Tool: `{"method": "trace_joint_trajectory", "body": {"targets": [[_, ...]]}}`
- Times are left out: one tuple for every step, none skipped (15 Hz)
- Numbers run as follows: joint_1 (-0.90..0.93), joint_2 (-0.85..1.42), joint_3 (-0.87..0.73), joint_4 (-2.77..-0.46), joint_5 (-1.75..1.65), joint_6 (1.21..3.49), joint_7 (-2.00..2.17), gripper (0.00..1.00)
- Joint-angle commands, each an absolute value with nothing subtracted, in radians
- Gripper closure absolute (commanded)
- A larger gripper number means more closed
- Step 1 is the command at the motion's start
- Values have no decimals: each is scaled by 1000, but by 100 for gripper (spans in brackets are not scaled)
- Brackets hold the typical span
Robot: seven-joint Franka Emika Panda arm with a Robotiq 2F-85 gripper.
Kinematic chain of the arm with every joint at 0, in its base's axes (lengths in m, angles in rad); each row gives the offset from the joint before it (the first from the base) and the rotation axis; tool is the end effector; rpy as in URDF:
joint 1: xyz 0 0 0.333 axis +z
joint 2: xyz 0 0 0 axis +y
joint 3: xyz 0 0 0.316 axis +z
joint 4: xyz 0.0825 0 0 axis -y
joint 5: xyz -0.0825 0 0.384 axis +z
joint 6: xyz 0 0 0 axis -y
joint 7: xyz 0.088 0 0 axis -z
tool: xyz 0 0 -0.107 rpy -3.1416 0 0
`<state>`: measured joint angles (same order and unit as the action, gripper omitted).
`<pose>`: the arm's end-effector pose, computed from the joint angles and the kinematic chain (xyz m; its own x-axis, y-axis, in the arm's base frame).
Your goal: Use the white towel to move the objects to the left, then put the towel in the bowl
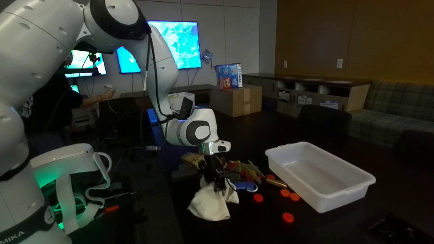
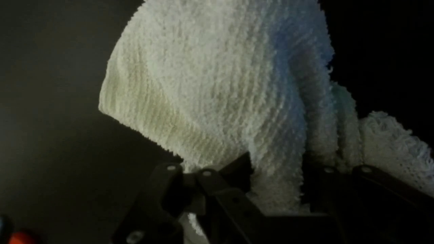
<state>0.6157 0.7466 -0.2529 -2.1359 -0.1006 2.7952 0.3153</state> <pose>0.5054 0.1835 0.0564 0.9797 0.1990 -0.0224 0.1992 -0.9564 0.2134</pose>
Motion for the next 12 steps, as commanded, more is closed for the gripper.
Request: {"method": "trace_joint_trajectory", "body": {"targets": [[556,715,-113,-2139,-66,2831,344,84],[536,701,-76,-2146,-53,2843,338,85],[513,678,-39,-2156,-39,2850,329,84],[484,663,-2,-2170,-24,2869,313,84],[457,635,27,-2184,-13,2878,300,85],[419,607,59,-2208,-5,2899,278,85],[378,574,87,-2230,4,2908,255,85],[332,543,117,-2250,17,2920,226,84],[265,498,158,-2281,33,2915,174,84],[196,460,197,-2305,49,2904,115,84],[136,432,230,-2321,71,2897,67,84],[65,402,269,-2336,100,2879,3,84]]}}
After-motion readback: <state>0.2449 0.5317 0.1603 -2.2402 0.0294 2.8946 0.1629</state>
